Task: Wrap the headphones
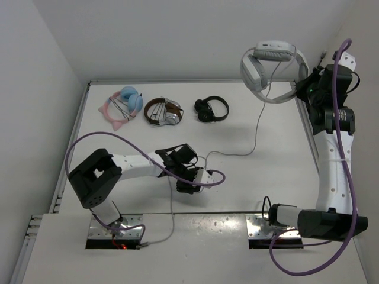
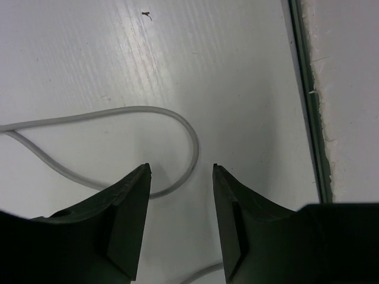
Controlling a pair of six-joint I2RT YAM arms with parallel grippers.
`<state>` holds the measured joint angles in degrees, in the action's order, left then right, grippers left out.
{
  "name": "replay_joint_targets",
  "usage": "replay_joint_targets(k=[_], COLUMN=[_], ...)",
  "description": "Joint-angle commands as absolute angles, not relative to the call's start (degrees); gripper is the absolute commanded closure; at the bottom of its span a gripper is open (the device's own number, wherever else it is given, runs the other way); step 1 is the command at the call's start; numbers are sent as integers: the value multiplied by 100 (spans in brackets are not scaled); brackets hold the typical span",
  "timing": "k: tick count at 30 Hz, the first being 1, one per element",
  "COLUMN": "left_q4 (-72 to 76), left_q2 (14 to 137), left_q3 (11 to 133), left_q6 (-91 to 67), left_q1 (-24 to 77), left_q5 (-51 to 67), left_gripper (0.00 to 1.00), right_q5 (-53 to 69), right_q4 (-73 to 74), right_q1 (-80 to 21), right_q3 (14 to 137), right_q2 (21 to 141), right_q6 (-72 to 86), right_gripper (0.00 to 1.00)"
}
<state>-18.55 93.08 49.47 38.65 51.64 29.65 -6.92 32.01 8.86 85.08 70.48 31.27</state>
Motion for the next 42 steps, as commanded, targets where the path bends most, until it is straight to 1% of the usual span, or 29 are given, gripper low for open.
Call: replay_joint_targets(k=[1, 8, 10, 11, 12, 14, 15, 17, 19, 21, 22, 26, 27, 28, 32, 34, 36, 38, 42], left_q4=[-1995, -2197, -2258, -2259, -2259, -2259, -2259, -2259, -2259, -2128, -2127, -2066, -2065, -2013, -1671, -1223, -1012, -888, -669], left_q2=[9465, 9677, 9746, 9808, 9809, 9879, 9879, 9879, 9451, 9002, 8478, 7421, 6922, 6673, 5601, 5197, 5115, 5115, 5405], left_q3=[5150, 5309, 5309, 5370, 5370, 5370, 5309, 5222, 5054, 4940, 4879, 5018, 5019, 5158, 5335, 5510, 5694, 6124, 6601], left_q6=[4447, 4886, 4887, 4939, 4939, 5009, 5097, 5150, 5299, 5352, 5353, 5195, 5142, 5020, 4633, 4283, 4123, 3859, 3718], left_q1=[5282, 5449, 5501, 5554, 5555, 5625, 5686, 5687, 5687, 5547, 5546, 5405, 5405, 5405, 5405, 5554, 5555, 5607, 5607], left_q5=[2840, 2593, 2532, 2409, 2330, 2154, 2032, 1969, 2056, 2327, 2433, 2865, 2917, 3066, 3261, 3069, 2954, 2804, 2558], left_gripper=[48, 48, 52, 56, 66, 74, 83, 93, 100, 100, 100, 100, 100, 100, 100, 100, 100, 100, 100], right_q5=[-580, -580, -580, -580, -580, -650, -729, -966, -1421, -1869, -1985, -2258, -2372, -2425, -2715, -2716, -2716, -2655, -2470], right_q4=[2619, 2619, 2619, 2619, 2619, 2619, 2558, 2435, 2295, 2005, 1900, 1372, 1162, 1047, 546, 545, 475, 413, 536], right_q1=[861, 809, 756, 756, 756, 694, 694, 511, 317, 36, -17, -79, -79, -79, -193, -246, -447, -597, -1184], right_q3=[8596, 8648, 8648, 8648, 8596, 8596, 8535, 8403, 8176, 7877, 7788, 7366, 7304, 7191, 7075, 7022, 7022, 6961, 6961], right_q2=[7031, 7084, 7084, 7084, 7084, 7084, 7136, 7137, 7137, 7198, 7259, 7488, 7549, 7680, 8059, 8208, 8332, 8411, 8464], right_q6=[3349, 3349, 3349, 3349, 3349, 3296, 3296, 3234, 3077, 2840, 2769, 2541, 2540, 2453, 2207, 2154, 2153, 2101, 2206], right_gripper=[100, 100, 100, 100, 100, 100, 100, 100, 100, 100, 100, 100, 100, 100, 100, 100, 100, 100, 100])
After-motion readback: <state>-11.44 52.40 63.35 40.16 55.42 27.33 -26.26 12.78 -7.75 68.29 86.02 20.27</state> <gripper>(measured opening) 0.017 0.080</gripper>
